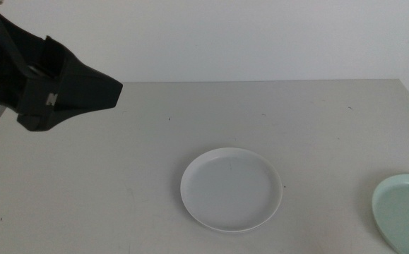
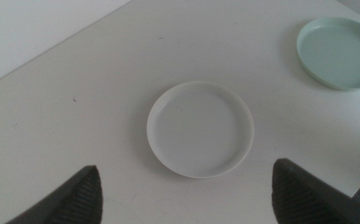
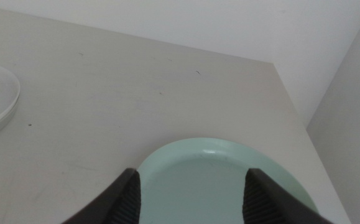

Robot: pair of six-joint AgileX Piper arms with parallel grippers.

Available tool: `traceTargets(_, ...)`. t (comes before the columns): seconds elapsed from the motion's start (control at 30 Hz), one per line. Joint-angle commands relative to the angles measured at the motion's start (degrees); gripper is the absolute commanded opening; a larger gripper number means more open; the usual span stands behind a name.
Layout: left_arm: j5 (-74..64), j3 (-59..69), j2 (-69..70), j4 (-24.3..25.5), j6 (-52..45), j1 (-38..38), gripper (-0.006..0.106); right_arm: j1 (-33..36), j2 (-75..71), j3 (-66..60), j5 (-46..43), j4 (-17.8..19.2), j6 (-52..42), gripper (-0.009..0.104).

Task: Stack the three bowls on top of each other.

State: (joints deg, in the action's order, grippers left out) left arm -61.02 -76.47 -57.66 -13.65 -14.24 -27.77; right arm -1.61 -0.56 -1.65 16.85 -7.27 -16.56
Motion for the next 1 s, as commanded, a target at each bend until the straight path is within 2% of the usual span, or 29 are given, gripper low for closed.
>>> traceTargets(0.0, 3.4, -1.45, 0.54, -1.41, 0.04, -0.26, 0.105, -0.47, -1.31, 1.93, -3.19, 0.57, -0.74, 0.043)
traceTargets(0.17, 3.46, -1.45, 0.54, -1.41, 0.04, -0.26, 0.105, -0.47, 1.45, 10.29, 6.23, 1.19, -0.74, 0.043)
traceTargets(0.27, 3.45, -1.45, 0.54, -1.41, -0.01, -0.26, 0.105, -0.47, 4.94, 17.23, 13.02, 3.21, -0.74, 0.043)
traceTargets(0.53, 3.5, -1.45, 0.54, -1.41, -0.02, -0.26, 0.105, -0.47, 17.41, 33.34, 18.22, 7.27, -0.74, 0.043)
traceTargets(0.83, 3.5, -1.45, 0.54, -1.41, -0.02, -0.26, 0.105, -0.47, 30.87, 46.54, 22.7, 7.98, -0.19, 0.043)
traceTargets(0.9, 3.5, -1.45, 0.54, -1.41, -0.02, -0.26, 0.105, -0.47, 32.59, 47.76, 24.42, 7.98, 2.07, 0.043)
traceTargets(0.97, 3.5, -1.45, 0.54, -1.41, -0.02, -0.26, 0.105, -0.47, 34.16, 48.77, 24.53, 7.77, 8.51, 0.043)
